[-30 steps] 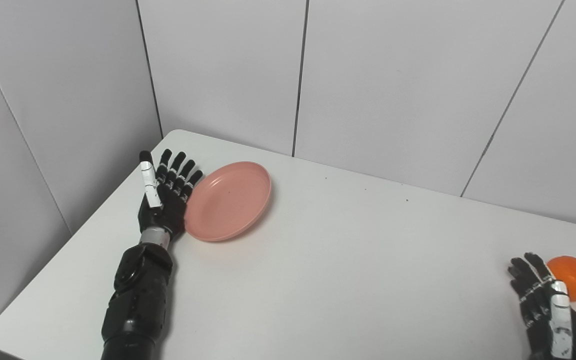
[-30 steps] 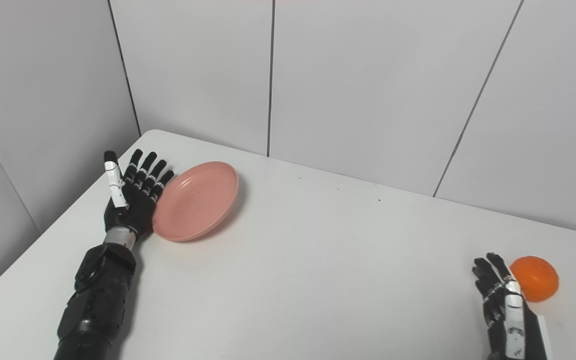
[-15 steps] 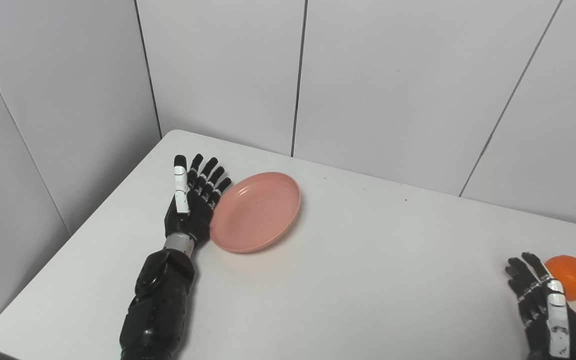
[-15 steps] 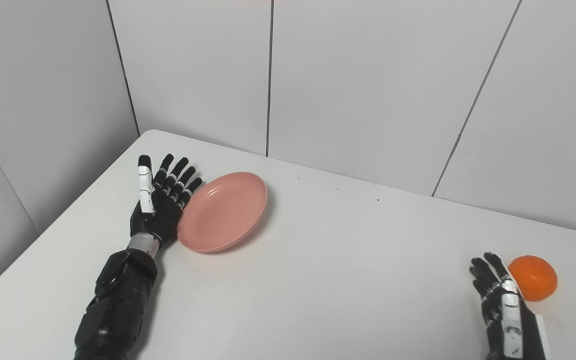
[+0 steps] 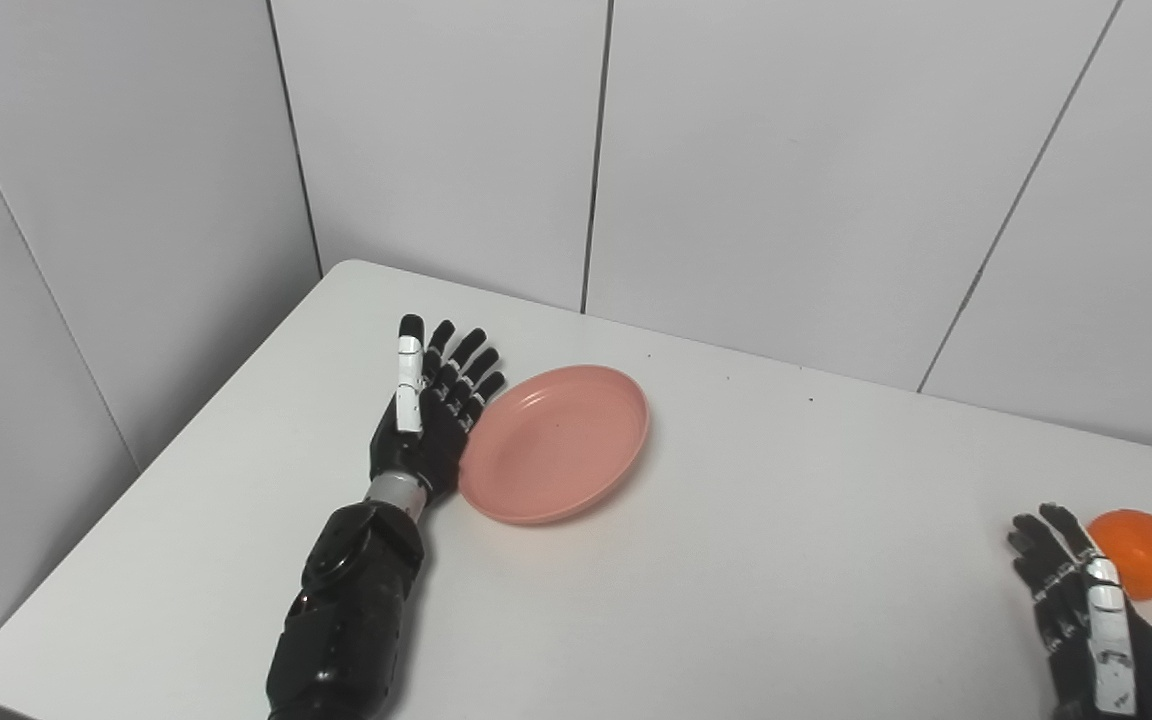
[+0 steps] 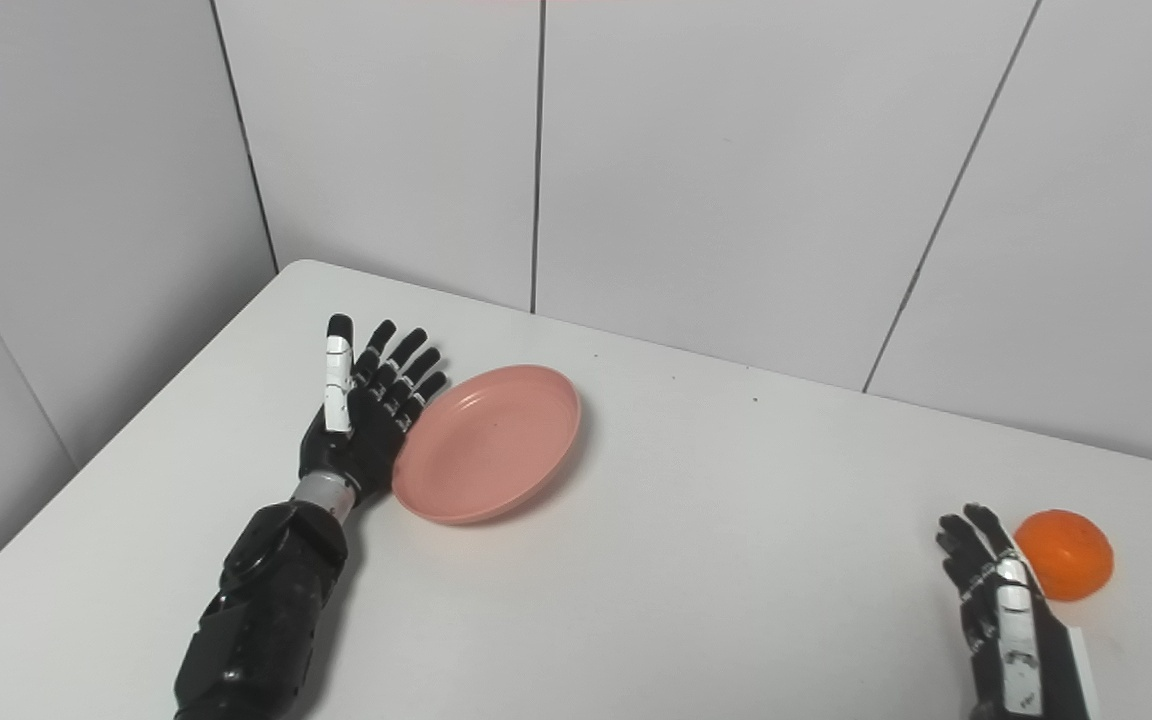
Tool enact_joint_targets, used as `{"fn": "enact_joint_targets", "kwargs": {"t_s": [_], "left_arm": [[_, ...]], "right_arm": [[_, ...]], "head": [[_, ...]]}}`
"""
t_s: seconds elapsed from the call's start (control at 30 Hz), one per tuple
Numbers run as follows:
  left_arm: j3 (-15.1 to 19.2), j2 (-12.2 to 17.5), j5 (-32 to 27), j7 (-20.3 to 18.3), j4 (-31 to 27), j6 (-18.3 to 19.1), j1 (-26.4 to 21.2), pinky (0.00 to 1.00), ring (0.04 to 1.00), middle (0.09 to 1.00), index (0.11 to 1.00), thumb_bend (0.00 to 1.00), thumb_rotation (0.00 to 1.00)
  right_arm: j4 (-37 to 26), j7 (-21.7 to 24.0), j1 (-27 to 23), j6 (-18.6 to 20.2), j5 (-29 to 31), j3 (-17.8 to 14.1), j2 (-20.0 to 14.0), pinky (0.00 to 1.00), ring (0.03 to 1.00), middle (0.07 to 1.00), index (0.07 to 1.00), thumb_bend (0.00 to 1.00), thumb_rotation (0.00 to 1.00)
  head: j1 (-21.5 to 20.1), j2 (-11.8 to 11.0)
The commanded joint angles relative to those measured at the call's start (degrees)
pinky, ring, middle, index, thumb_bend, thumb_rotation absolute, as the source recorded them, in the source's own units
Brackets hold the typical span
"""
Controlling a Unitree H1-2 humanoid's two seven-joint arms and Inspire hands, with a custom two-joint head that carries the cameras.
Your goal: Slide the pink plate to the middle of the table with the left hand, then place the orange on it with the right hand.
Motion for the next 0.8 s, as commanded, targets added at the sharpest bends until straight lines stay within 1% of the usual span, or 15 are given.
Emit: {"fn": "enact_joint_targets", "kwargs": {"t_s": [0.0,0.13,0.27,0.4,0.53,0.67,0.77], "left_arm": [[-0.50,-1.13,0.56,1.52,0.14,3.27,0.24,0.88,0.922,0.935,1.000,0.77,0.83],[-1.08,-1.86,1.09,1.80,-0.03,3.74,0.05,0.89,0.907,0.913,1.000,0.78,0.83],[-1.82,-2.55,1.26,1.94,-0.30,4.30,0.01,0.88,0.910,0.925,1.000,0.81,0.84],[-2.62,-3.23,1.86,2.11,-0.08,4.31,-0.11,0.87,0.905,0.921,1.000,0.80,0.86],[-3.91,-3.74,2.94,0.77,1.70,3.23,-0.61,0.86,0.911,0.921,1.000,0.76,0.87],[-4.50,-4.44,3.39,0.14,3.10,2.51,-1.11,0.85,0.906,0.920,1.000,0.79,0.86],[-4.81,-4.87,3.95,0.11,3.42,2.94,-1.28,0.85,0.903,0.916,1.000,0.78,0.86]], "right_arm": [[4.30,0.35,5.45,0.37,0.53,0.42,1.66,0.95,0.885,0.842,0.857,0.56,0.82],[4.25,0.35,5.46,0.10,0.03,0.69,1.59,0.95,0.884,0.839,0.851,0.56,0.82],[3.82,-0.07,5.62,0.08,-0.70,0.93,1.66,0.94,0.875,0.831,0.844,0.58,0.82],[3.58,-0.29,5.70,-0.01,-1.27,0.91,1.81,0.93,0.868,0.823,0.837,0.58,0.81],[3.55,-0.10,5.64,0.51,-0.67,0.73,1.96,0.93,0.869,0.823,0.838,0.58,0.79],[3.68,-0.17,5.60,0.16,-1.18,0.94,1.91,0.94,0.869,0.826,0.843,0.57,0.80],[3.55,-0.17,5.68,0.27,-1.28,1.01,1.92,0.93,0.869,0.831,0.850,0.56,0.81]], "head": [[-0.14,0.04],[-0.32,0.22],[-0.43,0.38],[-0.46,0.37],[-0.59,0.42],[-0.83,0.45],[-0.87,0.55]]}}
